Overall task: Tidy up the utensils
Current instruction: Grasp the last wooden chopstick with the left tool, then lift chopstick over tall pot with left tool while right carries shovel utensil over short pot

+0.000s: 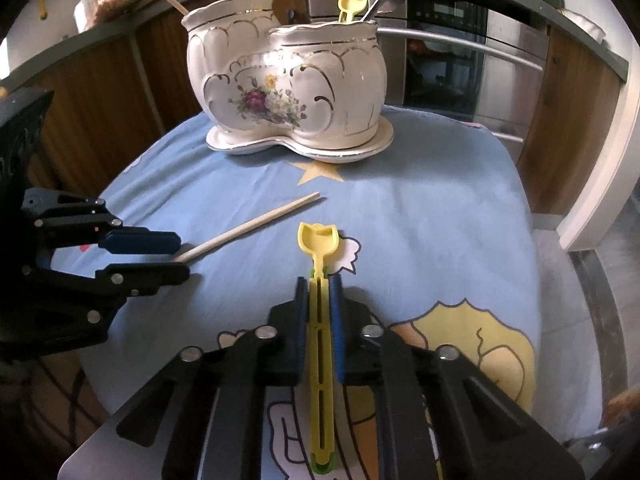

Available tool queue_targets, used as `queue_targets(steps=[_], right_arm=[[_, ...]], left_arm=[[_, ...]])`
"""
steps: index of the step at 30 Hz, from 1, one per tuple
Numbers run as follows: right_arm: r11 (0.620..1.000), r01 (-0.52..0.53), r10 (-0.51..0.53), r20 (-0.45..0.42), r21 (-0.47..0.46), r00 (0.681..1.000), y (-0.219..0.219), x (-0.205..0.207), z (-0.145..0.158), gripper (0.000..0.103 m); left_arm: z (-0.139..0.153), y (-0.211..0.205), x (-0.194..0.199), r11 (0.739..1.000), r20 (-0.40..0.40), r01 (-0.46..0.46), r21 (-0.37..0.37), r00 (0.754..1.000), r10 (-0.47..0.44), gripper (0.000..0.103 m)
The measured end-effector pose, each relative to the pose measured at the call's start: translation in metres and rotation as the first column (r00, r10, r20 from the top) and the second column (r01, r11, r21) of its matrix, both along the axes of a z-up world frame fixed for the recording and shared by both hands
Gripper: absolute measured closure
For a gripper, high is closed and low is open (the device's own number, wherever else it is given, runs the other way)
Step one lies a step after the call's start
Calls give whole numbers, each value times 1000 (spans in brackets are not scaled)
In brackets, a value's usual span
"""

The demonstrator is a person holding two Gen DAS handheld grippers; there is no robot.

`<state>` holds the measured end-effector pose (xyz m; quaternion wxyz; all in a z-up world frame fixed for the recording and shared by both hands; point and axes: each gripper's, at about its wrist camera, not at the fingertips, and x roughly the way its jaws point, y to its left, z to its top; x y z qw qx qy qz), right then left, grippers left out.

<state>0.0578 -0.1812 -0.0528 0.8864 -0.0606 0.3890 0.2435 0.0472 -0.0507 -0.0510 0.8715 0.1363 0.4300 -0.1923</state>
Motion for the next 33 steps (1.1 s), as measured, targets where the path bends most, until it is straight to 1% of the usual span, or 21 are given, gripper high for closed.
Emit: queue_targets(steps=[2, 3, 4, 7, 11, 13, 15, 18, 21, 23, 26, 27, 28, 31, 33], right_arm=[[1000, 3, -3, 10, 2, 1000, 0, -1, 1, 93], [1000, 5, -5, 17, 7, 1000, -2, -1, 3, 93], [1000, 8, -8, 25, 16, 1000, -3, -2, 5, 93], [998, 29, -32, 57, 57, 998, -12, -4, 15, 93], [996, 43, -48, 62, 78, 997, -15, -3, 19, 93], [994, 48, -56, 73, 102, 996, -16, -3, 22, 93], [989, 53, -67, 102, 137, 993, -19, -5, 30, 93], [979, 50, -83, 158, 198, 984, -21, -9, 49, 93], [973, 35, -87, 220, 229, 972, -18, -8, 68, 93], [966, 21, -92, 270, 256, 959, -15, -7, 83, 93], [955, 5, -101, 311, 296, 945, -11, 0, 97, 93], [951, -5, -100, 323, 311, 941, -9, 4, 103, 93], [947, -12, -99, 329, 321, 939, -7, 8, 106, 93], [939, -23, -101, 337, 343, 936, 0, 19, 114, 93], [932, -25, -108, 343, 361, 933, 3, 27, 116, 93]], left_arm=[[1, 2, -4, 1000, 1, 4, -6, 1000, -4, 85], [1, 3, -4, 1000, 2, 5, -8, 1000, -5, 89], [1, 4, -4, 1000, 4, 5, -9, 1000, -5, 92], [2, 7, -5, 1000, 4, 13, -17, 1000, -12, 94], [4, 10, -6, 999, 12, 21, -27, 1000, -21, 97], [6, 13, -6, 999, 32, 21, -30, 999, -20, 97], [12, 19, -8, 999, 64, 24, -44, 998, -21, 97], [28, 32, -14, 996, 135, 37, -77, 990, -26, 97], [50, 48, -18, 991, 225, 43, -123, 974, -14, 97], [67, 59, -20, 986, 291, 46, -160, 957, 3, 97], [89, 76, -19, 975, 386, 39, -219, 921, 50, 97], [94, 79, -16, 973, 404, 34, -227, 912, 62, 97], [99, 83, -11, 972, 431, 26, -234, 899, 79, 97], [107, 95, 7, 968, 460, -17, -251, 878, 134, 97], [110, 100, 20, 965, 469, -38, -260, 869, 160, 97]])
